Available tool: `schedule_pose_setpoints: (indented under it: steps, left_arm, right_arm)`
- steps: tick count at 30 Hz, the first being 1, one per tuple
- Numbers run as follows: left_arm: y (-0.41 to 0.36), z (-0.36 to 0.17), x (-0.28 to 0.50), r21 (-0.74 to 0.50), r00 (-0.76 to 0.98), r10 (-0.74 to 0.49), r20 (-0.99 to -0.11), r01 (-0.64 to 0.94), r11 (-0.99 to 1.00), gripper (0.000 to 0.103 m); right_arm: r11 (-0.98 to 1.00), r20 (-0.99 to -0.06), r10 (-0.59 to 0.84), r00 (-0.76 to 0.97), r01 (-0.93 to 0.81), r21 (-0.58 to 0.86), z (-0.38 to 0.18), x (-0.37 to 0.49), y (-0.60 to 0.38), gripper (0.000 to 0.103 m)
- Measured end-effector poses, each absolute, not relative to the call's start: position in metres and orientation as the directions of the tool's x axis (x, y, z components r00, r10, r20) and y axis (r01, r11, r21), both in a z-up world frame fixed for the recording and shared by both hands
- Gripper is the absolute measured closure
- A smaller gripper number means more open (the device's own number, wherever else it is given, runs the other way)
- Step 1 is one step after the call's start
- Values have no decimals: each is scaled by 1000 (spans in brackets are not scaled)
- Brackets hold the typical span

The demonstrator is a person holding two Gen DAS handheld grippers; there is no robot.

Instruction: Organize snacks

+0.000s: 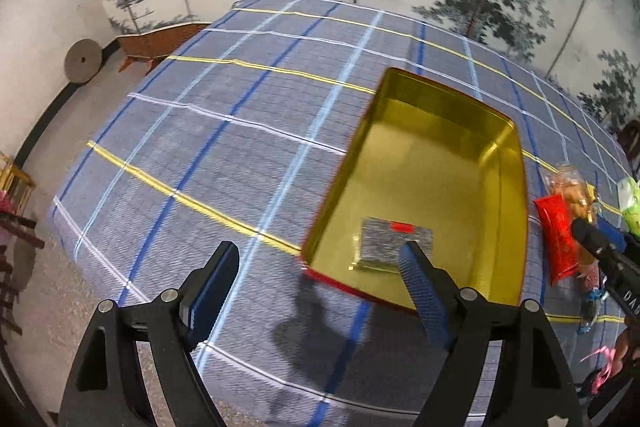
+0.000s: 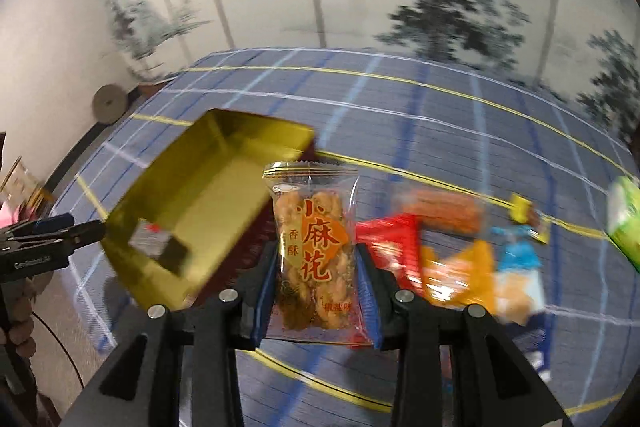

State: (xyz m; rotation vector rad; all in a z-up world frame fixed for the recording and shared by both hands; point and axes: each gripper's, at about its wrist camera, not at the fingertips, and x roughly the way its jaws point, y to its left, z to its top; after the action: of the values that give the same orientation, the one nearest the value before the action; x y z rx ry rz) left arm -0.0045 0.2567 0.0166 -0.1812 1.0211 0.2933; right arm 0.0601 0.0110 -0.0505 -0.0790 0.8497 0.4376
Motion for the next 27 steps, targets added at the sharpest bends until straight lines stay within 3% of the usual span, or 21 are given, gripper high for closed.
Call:
schedule_pose_setpoints:
  steps: [14,27]
  left_arm:
    - [291,16,-18,-44,468,178,-866,-425,904,24]
    - [303,8,-24,-56,443,174,-880,-458,887,24]
  right_arm:
    - [809,-765,405,501,-586,45,-57,54,107,66]
    - [763,-792,387,473,-646,-13,-75,47,138,66]
